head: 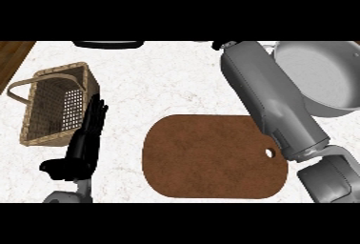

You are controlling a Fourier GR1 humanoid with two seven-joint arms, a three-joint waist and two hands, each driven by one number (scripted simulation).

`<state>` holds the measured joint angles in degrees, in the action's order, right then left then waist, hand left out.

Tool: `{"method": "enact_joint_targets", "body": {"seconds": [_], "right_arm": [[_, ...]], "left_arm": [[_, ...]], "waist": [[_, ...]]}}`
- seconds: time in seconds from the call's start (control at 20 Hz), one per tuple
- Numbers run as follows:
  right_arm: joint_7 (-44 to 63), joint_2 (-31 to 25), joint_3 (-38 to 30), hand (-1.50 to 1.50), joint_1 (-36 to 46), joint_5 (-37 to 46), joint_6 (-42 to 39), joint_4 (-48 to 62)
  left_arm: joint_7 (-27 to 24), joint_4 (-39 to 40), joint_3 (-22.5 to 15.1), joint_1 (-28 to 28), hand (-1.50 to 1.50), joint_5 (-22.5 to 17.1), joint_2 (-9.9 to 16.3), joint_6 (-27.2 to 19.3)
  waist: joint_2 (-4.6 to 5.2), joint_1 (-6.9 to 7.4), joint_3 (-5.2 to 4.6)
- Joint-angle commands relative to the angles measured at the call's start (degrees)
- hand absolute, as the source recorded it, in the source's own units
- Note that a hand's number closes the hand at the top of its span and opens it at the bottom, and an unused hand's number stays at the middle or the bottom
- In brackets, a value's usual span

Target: Pick the pear from the cutting board and place it in the pot

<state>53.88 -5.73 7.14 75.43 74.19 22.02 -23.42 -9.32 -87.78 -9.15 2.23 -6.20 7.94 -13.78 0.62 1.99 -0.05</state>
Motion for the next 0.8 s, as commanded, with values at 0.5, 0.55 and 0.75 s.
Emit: {"method": "enact_joint_targets", "body": {"seconds": [0.5,0.55,0.75], "right_arm": [[-8.46,-14.68,-7.21,1.50,-4.31,-2.46,5.06,5.33],[-9.68,-15.75,-7.90,1.50,-4.72,-2.92,5.72,5.92],[-14.73,-17.48,-9.88,1.50,-10.55,-5.47,8.45,4.34]], "left_arm": [[3.28,-2.74,0.50,0.32,0.00,0.00,-0.80,0.31],[1.26,-1.97,1.09,-1.18,0.00,-0.11,0.28,1.59],[0.85,-0.25,3.18,0.74,0.00,-0.59,0.32,1.72]], "waist": [[0.02,-0.44,0.07],[0.05,-0.30,0.06],[-0.17,-1.12,0.07]]}}
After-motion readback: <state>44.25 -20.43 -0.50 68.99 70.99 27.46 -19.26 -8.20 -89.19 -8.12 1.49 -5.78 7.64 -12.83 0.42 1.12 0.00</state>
